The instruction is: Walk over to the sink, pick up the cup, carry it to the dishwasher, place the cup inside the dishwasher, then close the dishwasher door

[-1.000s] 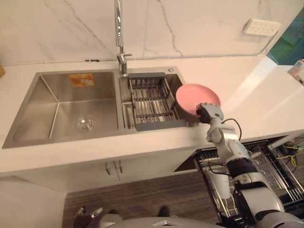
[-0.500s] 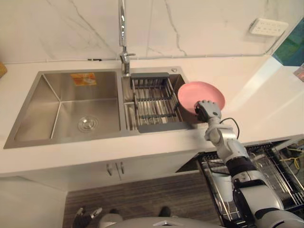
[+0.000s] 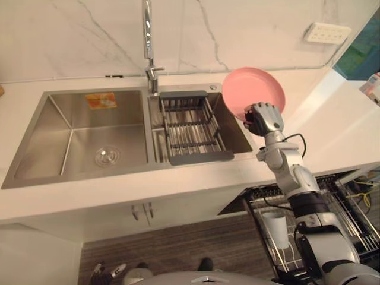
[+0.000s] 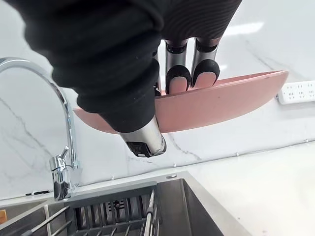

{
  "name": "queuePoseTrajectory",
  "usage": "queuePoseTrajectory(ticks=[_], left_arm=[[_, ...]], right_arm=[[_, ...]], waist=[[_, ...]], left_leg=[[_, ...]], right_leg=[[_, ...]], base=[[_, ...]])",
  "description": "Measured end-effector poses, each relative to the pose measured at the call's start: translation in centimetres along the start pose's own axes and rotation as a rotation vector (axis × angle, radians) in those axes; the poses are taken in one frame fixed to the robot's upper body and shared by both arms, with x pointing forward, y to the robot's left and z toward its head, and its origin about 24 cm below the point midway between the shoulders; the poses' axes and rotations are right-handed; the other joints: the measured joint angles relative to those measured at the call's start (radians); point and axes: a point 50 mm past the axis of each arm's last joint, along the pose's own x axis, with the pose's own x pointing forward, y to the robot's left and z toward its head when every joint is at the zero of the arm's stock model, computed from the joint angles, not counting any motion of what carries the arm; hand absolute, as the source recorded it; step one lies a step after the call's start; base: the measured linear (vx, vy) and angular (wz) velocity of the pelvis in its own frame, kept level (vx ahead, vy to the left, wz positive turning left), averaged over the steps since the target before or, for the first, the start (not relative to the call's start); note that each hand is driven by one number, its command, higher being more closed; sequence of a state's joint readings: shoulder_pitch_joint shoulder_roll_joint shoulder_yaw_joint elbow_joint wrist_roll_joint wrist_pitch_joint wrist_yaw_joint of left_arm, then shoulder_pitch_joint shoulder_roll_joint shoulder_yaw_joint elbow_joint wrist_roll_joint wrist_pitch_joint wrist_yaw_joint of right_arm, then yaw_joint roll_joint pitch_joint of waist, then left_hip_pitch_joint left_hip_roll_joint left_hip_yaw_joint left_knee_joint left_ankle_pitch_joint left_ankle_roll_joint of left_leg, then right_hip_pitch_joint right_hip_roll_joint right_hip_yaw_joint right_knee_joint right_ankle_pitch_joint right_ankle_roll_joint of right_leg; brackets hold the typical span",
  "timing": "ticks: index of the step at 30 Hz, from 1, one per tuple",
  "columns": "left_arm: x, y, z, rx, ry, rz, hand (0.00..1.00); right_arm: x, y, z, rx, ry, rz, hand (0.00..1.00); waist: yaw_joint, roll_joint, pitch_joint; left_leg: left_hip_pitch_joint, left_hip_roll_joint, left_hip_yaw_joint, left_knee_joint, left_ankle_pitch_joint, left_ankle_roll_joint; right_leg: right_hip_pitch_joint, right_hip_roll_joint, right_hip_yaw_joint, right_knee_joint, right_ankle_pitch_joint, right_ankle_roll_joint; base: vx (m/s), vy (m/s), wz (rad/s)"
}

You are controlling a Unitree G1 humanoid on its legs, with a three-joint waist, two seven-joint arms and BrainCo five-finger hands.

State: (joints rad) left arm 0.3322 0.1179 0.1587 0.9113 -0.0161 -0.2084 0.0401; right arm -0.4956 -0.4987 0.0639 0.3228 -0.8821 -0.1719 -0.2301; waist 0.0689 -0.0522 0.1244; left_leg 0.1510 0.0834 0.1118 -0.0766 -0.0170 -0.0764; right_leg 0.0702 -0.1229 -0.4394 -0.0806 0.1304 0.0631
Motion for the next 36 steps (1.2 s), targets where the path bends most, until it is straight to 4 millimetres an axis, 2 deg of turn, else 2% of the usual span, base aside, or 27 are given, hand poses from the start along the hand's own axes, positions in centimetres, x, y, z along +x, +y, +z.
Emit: queuePoseTrajectory(ticks=[3,8,13,14,16,17,18,19,20,21,22,23,24,27,31,33,36], left_arm=[[-0.1,0.0,0.0,0.001,-0.008,0.000,0.00],[-0.3,-0.1,-0.4,0.021,-0.007,-0.012,0.00],[-0.4,-0.8,-0.4,0.023,-0.011,-0.086,0.00],[-0.3,-0.9,-0.4,0.039,-0.010,-0.105,0.00],[-0.3,-1.0,-0.4,0.047,-0.010,-0.122,0.00],[-0.3,-0.9,-0.4,0.038,-0.009,-0.117,0.00],[-0.3,-1.1,-0.3,0.012,-0.010,-0.112,0.00],[-0.3,-1.3,-0.3,-0.003,-0.010,-0.114,0.00],[-0.3,-1.2,-0.2,-0.016,-0.014,-0.106,0.00],[-0.2,-0.4,-0.2,-0.021,-0.013,-0.085,0.00],[-0.2,-0.1,-0.2,-0.021,-0.010,-0.076,0.00],[0.1,0.4,0.2,-0.030,-0.007,-0.060,0.00],[0.4,0.1,0.8,-0.031,-0.021,-0.065,0.00],[0.9,-0.6,1.7,-0.043,-0.028,-0.077,0.00],[1.2,-1.6,2.3,-0.059,-0.028,-0.096,0.00],[1.2,-2.0,2.2,-0.060,-0.026,-0.104,0.00],[1.3,-2.1,2.6,-0.060,-0.040,-0.106,0.00]], right_arm=[[0.1,-0.7,-0.2,0.026,0.010,-0.030,1.00],[-0.7,-2.2,-2.2,0.050,0.085,-0.079,1.00],[-3.2,-4.0,-5.2,0.044,0.196,-0.131,1.00],[-4.0,-4.1,-5.9,0.047,0.234,-0.136,1.00],[-4.8,-3.8,-6.4,0.056,0.272,-0.121,1.00],[-5.0,-3.4,-6.4,0.071,0.285,-0.115,1.00],[-5.0,-3.0,-6.1,0.092,0.286,-0.115,1.00],[-5.0,-2.8,-5.9,0.102,0.284,-0.116,1.00],[-4.9,-2.5,-5.5,0.124,0.284,-0.120,1.00],[-4.9,-2.1,-5.2,0.141,0.285,-0.118,1.00],[-4.8,-1.9,-5.1,0.150,0.286,-0.118,1.00],[-4.8,-1.7,-4.9,0.161,0.286,-0.119,1.00],[-4.8,-1.7,-4.9,0.160,0.285,-0.121,1.00],[-4.8,-1.9,-5.0,0.160,0.290,-0.129,1.00],[-5.2,-2.1,-6.0,0.160,0.340,-0.122,1.00],[-5.7,-2.6,-6.9,0.181,0.394,-0.131,1.00],[-5.7,-3.0,-7.3,0.200,0.407,-0.141,1.00]], waist=[[-0.006,0.000,0.000],[-0.015,0.000,0.000],[-0.034,0.003,-0.002],[-0.049,0.003,-0.002],[-0.057,0.004,-0.002],[-0.048,0.005,-0.004],[-0.033,0.027,-0.007],[-0.025,0.036,-0.009],[-0.018,0.029,-0.008],[-0.012,0.007,-0.006],[-0.007,-0.006,-0.005],[0.003,-0.014,-0.008],[0.003,-0.002,-0.001],[-0.016,0.016,0.011],[-0.040,0.049,0.033],[-0.043,0.061,0.040],[-0.047,0.075,0.067]], left_leg=[[0.010,0.000,0.007,0.002,-0.008,0.001],[0.027,0.001,0.061,0.034,-0.044,0.001],[0.020,-0.001,0.136,0.098,-0.099,0.007],[0.019,-0.004,0.141,0.110,-0.111,0.008],[0.025,-0.001,0.166,0.133,-0.126,0.012],[0.027,0.013,0.211,0.164,-0.146,0.014],[0.029,0.043,0.259,0.183,-0.146,0.016],[0.030,0.061,0.277,0.187,-0.146,0.016],[0.037,0.074,0.308,0.196,-0.156,0.006],[0.040,0.076,0.331,0.221,-0.178,-0.012],[0.038,0.078,0.339,0.240,-0.192,-0.024],[0.031,0.110,0.355,0.272,-0.201,-0.036],[0.019,0.140,0.354,0.286,-0.207,-0.047],[0.000,0.167,0.353,0.284,-0.198,-0.067],[-0.035,0.177,0.334,0.281,-0.194,-0.076],[-0.060,0.175,0.324,0.281,-0.187,-0.077],[-0.112,0.163,0.310,0.283,-0.175,-0.070]], right_leg=[[0.002,0.003,0.015,0.000,0.000,0.000],[-0.001,0.008,0.072,0.000,0.003,0.004],[-0.034,0.011,0.156,0.000,0.017,0.009],[-0.047,0.009,0.176,0.000,0.025,0.012],[-0.048,0.010,0.172,0.000,0.030,0.009],[-0.058,0.008,0.131,0.000,0.000,-0.021],[-0.083,-0.028,-0.046,0.097,-0.103,-0.084],[-0.098,-0.049,-0.115,0.167,-0.139,-0.112],[-0.125,-0.099,-0.198,0.284,-0.151,-0.128],[-0.123,-0.130,-0.226,0.320,-0.134,-0.135],[-0.122,-0.130,-0.216,0.311,-0.125,-0.070],[-0.106,-0.091,-0.195,0.266,-0.102,-0.034],[-0.086,-0.042,-0.195,0.199,-0.072,-0.039],[-0.066,0.023,-0.197,0.080,-0.015,-0.055],[-0.080,0.041,-0.202,0.057,-0.006,-0.063],[-0.099,0.040,-0.206,0.057,-0.003,-0.066],[-0.145,0.027,-0.213,0.063,0.004,-0.071]], base=[[0.02,0.015,-0.15],[0.02,0.032,-0.34],[0.01,0.047,-0.51],[0.01,0.045,-0.49],[-0.02,0.029,-0.54],[-0.05,0.000,-0.95],[-0.05,-0.002,-1.07],[0.02,0.014,-1.06],[0.07,0.005,-0.82],[0.09,-0.050,-0.76],[0.07,-0.130,-0.69],[0.01,-0.181,-0.54],[0.00,-0.156,-0.42],[-0.05,-0.131,-0.15],[-0.07,-0.010,0.03],[-0.05,0.069,0.14],[-0.02,0.086,0.10]])
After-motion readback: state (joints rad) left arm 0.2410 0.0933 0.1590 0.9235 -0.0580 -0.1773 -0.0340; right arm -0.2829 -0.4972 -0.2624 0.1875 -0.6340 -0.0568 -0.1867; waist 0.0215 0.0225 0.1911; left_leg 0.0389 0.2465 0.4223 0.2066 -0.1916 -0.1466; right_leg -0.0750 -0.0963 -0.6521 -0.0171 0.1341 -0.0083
